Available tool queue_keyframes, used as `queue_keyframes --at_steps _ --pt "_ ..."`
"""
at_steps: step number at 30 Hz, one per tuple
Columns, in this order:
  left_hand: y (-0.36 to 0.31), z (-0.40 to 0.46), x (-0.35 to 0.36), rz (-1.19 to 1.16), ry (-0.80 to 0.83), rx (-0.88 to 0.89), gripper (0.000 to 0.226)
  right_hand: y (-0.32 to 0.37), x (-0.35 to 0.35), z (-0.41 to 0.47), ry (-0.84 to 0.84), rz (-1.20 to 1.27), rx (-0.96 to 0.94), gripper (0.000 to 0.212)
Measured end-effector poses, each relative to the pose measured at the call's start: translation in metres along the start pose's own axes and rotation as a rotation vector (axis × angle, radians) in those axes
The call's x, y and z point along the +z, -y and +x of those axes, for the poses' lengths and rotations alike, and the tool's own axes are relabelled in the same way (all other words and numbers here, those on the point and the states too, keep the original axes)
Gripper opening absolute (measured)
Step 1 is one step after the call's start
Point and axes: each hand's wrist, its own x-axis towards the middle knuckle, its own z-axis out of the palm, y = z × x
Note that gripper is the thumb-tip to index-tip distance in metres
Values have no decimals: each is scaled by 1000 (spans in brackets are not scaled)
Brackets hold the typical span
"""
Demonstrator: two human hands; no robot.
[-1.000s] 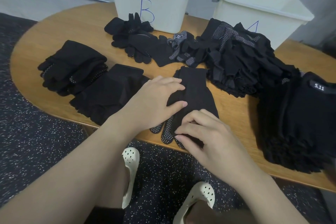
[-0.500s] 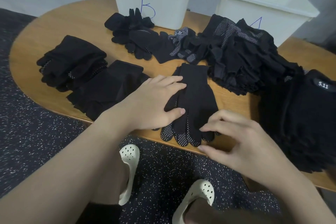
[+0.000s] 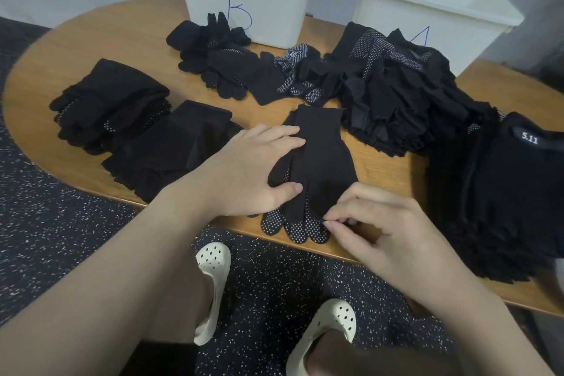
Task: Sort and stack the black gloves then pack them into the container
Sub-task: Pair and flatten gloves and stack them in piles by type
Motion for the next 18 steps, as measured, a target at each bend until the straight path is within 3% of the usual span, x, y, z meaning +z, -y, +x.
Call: queue_keyframes --at_steps 5,14,18 --pt "0 0 0 -5 -1 -8 74 5 -2 2 -24 14 -14 15" --pt "-1 0 1 -16 -11 -20 77 14 10 4 123 -127 -40 12" --pt "-6 2 4 -41 -60 -45 84 13 5 2 125 -52 -1 20"
